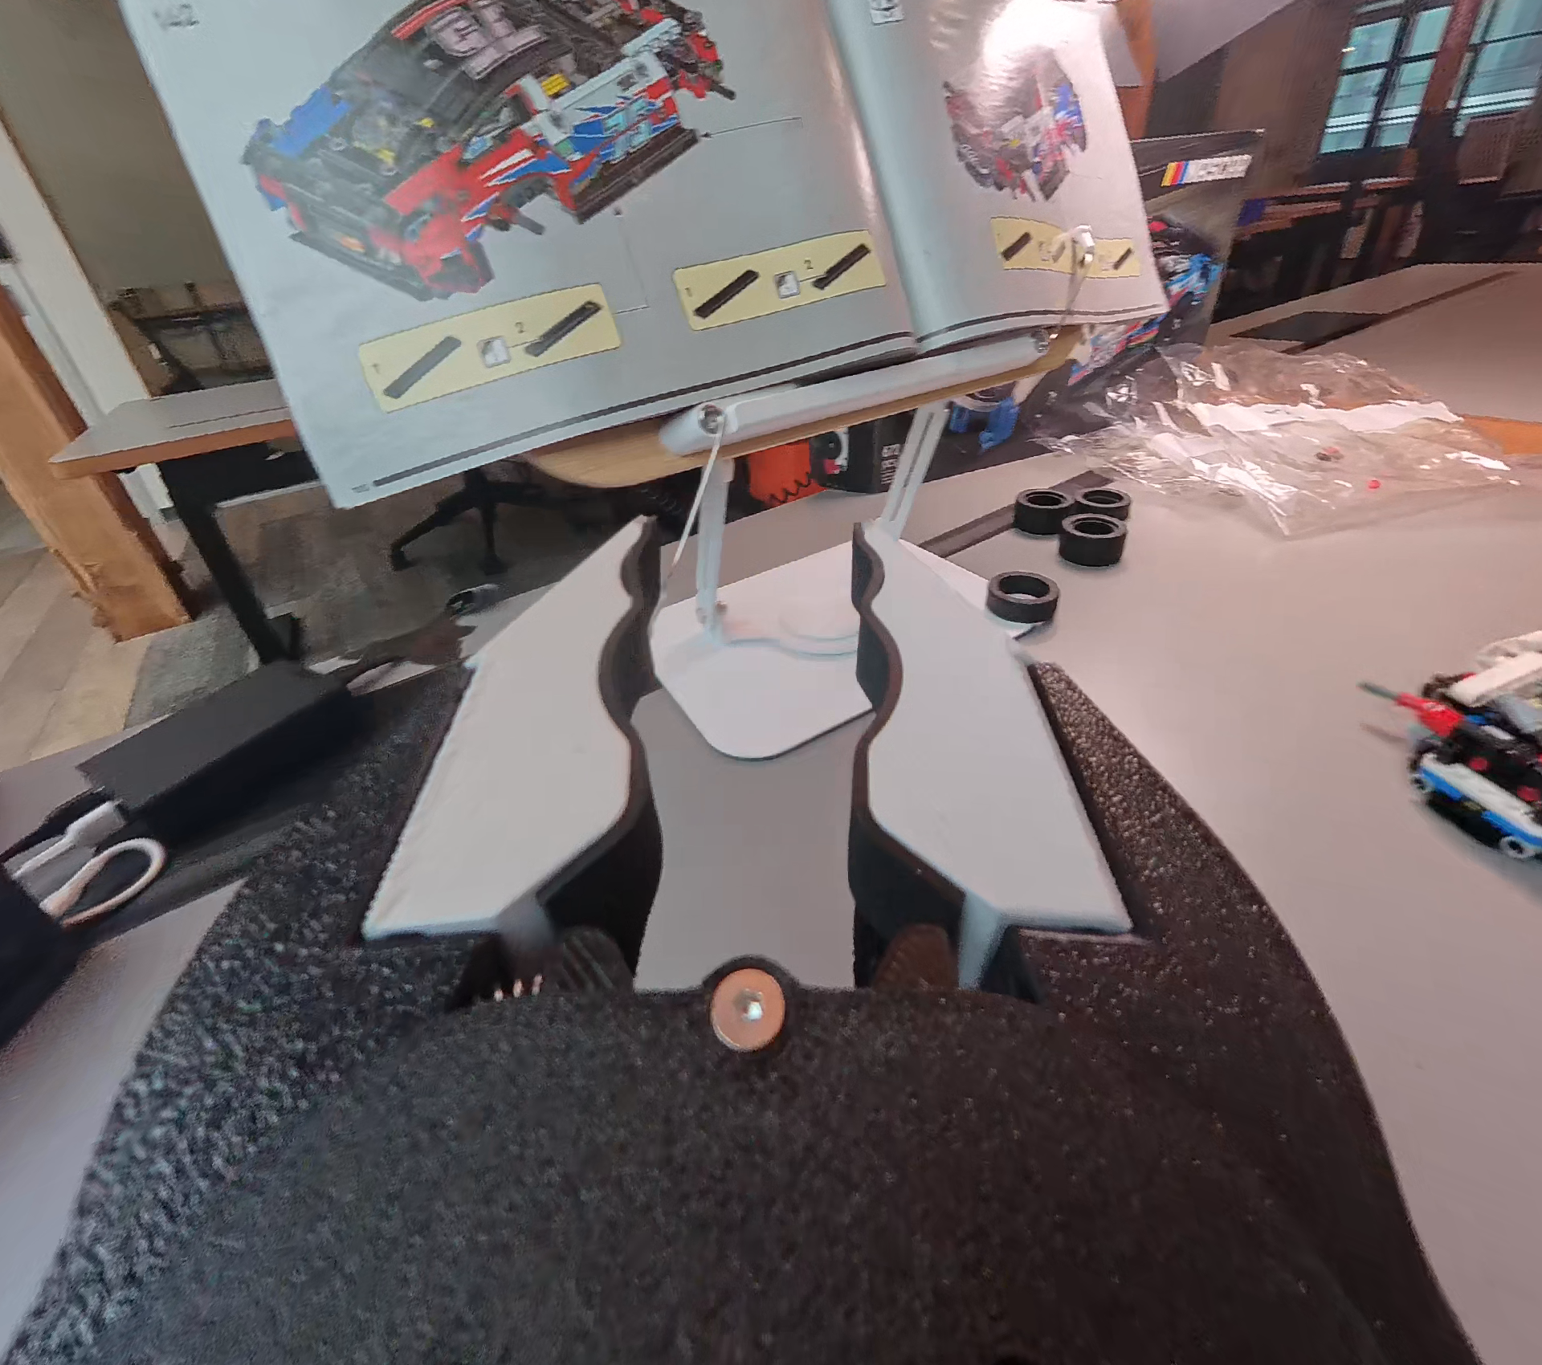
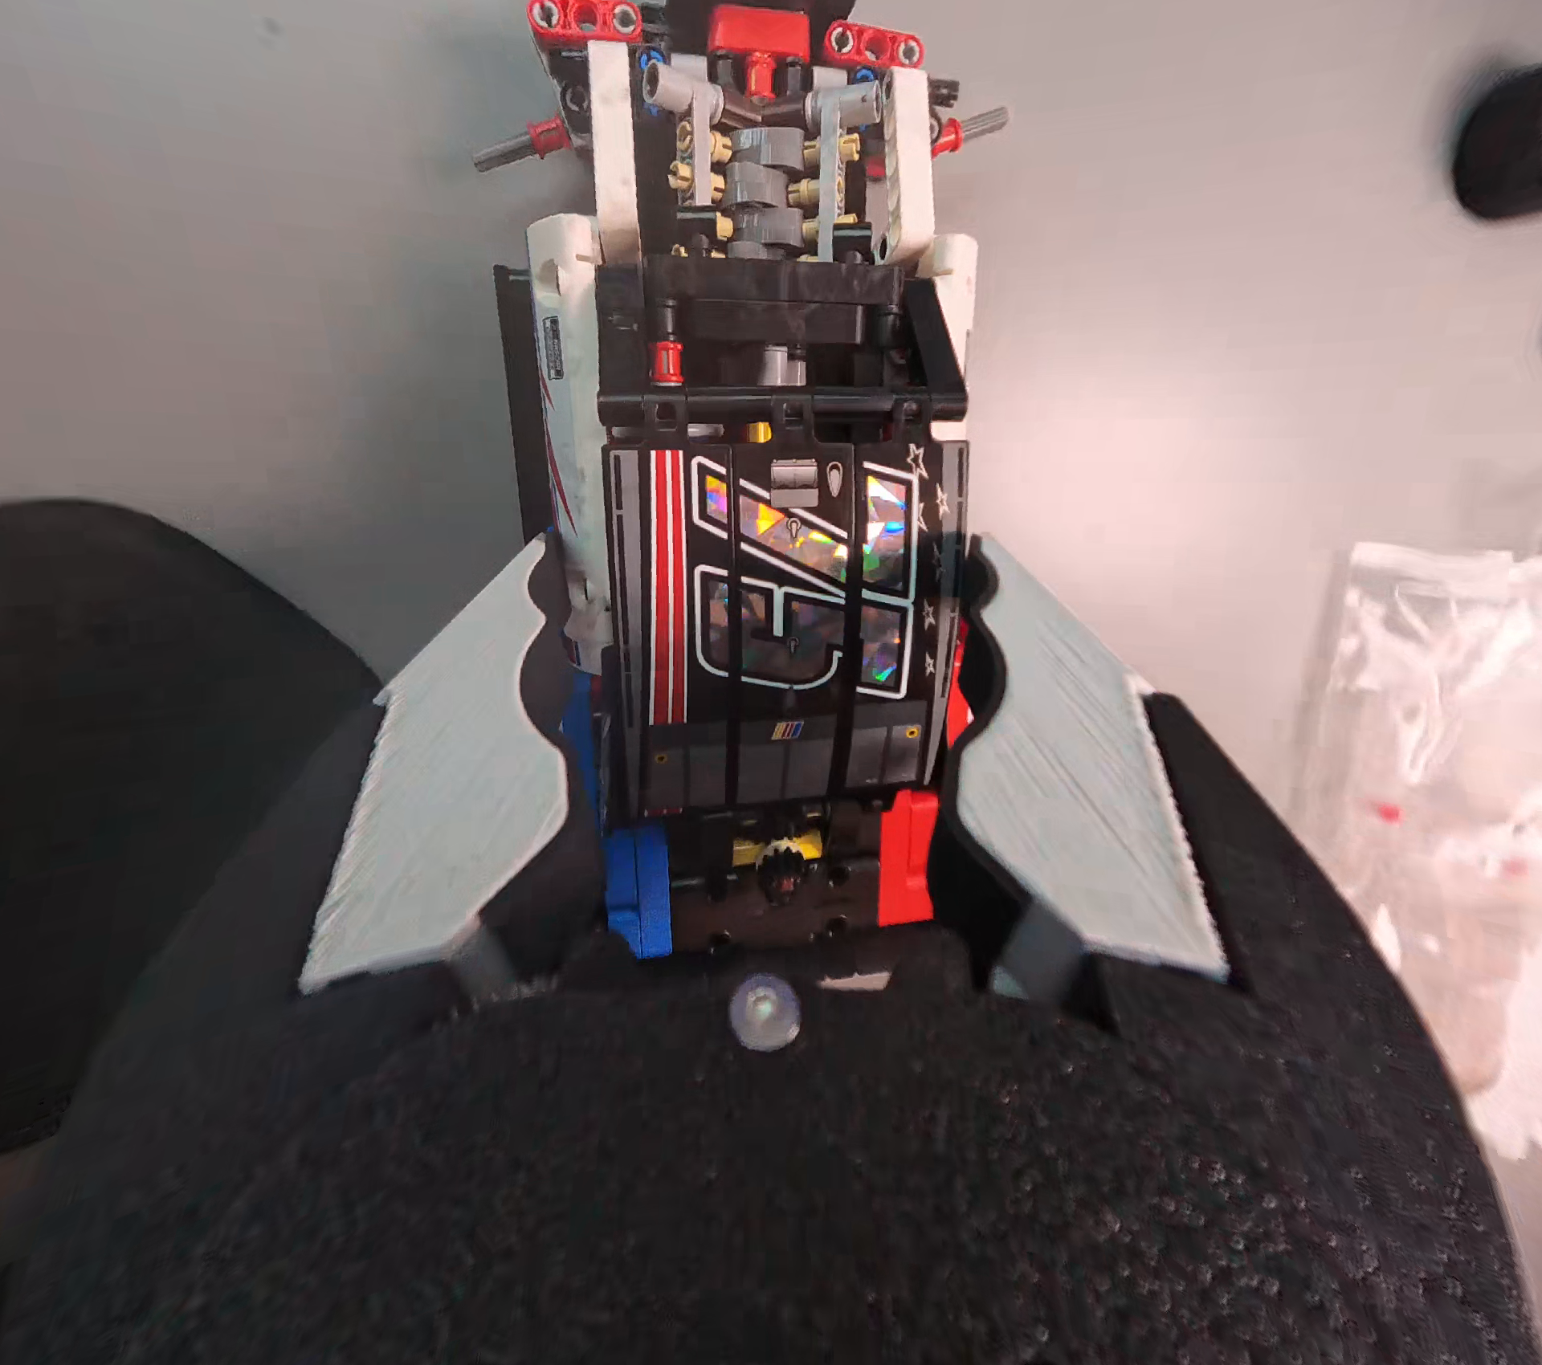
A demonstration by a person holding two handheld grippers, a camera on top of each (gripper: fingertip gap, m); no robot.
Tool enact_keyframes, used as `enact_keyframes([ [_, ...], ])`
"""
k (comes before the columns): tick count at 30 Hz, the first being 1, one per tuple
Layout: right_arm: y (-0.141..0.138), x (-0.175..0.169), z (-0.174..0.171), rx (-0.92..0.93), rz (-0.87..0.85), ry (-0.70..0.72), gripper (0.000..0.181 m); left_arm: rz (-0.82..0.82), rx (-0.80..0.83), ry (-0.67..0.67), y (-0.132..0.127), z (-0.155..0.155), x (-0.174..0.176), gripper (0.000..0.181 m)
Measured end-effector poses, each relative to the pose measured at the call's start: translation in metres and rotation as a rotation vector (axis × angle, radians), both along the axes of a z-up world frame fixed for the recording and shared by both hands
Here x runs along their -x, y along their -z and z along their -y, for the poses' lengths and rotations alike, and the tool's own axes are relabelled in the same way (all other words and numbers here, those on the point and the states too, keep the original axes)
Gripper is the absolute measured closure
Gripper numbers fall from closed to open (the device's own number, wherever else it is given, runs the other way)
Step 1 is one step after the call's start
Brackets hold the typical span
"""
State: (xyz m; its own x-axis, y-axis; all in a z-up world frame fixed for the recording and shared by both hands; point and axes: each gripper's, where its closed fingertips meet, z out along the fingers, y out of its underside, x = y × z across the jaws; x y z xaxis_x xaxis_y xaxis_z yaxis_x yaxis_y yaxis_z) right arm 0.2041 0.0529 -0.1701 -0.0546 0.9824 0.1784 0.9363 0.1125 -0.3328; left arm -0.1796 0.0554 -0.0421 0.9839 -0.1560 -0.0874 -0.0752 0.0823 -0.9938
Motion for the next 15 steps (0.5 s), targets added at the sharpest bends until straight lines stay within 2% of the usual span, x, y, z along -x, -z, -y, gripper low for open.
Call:
enact_keyframes([
  [1, 0.000, 0.018, 0.006, 0.005, -0.013, -0.047, 0.088, -0.013, -0.002, 0.039, -0.001, 0.001, -0.011, 0.134],
  [5, -0.001, 0.089, 0.023, 0.007, -0.075, -0.219, 0.088, -0.066, 0.026, 0.259, 0.003, 0.014, -0.069, 0.129],
  [9, -0.006, 0.153, 0.027, -0.039, -0.186, -0.337, 0.089, -0.105, 0.172, 0.548, 0.030, 0.040, -0.127, 0.120],
  [12, -0.021, 0.178, 0.027, -0.090, -0.294, -0.348, 0.101, -0.137, 0.281, 0.623, 0.055, 0.054, -0.137, 0.108],
  [15, -0.041, 0.178, 0.027, -0.077, -0.434, -0.283, 0.102, -0.142, 0.364, 0.640, 0.074, 0.064, -0.131, 0.099],
])
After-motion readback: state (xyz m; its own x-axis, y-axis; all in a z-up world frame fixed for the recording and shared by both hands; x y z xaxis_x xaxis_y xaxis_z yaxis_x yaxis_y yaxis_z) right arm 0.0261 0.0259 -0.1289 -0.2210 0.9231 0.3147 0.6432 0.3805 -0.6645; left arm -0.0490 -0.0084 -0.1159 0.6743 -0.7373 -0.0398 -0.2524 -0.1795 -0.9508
